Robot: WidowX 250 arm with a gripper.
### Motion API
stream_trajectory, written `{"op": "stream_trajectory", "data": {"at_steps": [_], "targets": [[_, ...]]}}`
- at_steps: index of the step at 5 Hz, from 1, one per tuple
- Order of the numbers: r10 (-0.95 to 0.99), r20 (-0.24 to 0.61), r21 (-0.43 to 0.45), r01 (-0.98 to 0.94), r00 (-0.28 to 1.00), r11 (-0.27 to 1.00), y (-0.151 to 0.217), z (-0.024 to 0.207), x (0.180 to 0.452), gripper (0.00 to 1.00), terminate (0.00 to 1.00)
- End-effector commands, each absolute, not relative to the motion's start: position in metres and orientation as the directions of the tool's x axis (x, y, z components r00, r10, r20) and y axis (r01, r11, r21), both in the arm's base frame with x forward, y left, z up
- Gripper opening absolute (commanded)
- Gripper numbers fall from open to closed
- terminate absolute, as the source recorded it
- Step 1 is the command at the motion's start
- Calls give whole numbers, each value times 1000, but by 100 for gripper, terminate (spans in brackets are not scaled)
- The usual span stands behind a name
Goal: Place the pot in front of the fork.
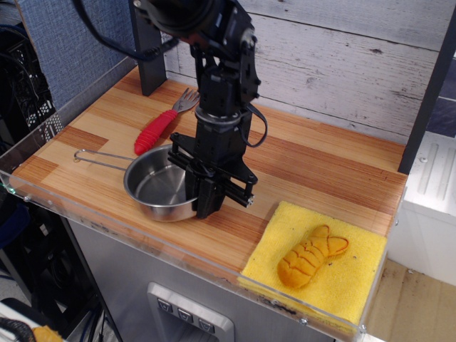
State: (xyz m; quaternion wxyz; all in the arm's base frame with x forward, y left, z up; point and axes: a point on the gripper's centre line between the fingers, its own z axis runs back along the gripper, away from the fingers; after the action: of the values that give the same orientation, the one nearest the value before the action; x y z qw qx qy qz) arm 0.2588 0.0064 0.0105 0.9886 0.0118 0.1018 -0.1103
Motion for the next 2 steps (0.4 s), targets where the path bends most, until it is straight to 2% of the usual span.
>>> {"op": "stream_trajectory", "data": {"at_steps": [1, 2], "targets": [[-210, -203, -14, 212, 956, 977, 11, 19, 251, 100, 0], [-215, -149, -4, 217, 965, 976, 11, 35, 249, 100, 0]]}}
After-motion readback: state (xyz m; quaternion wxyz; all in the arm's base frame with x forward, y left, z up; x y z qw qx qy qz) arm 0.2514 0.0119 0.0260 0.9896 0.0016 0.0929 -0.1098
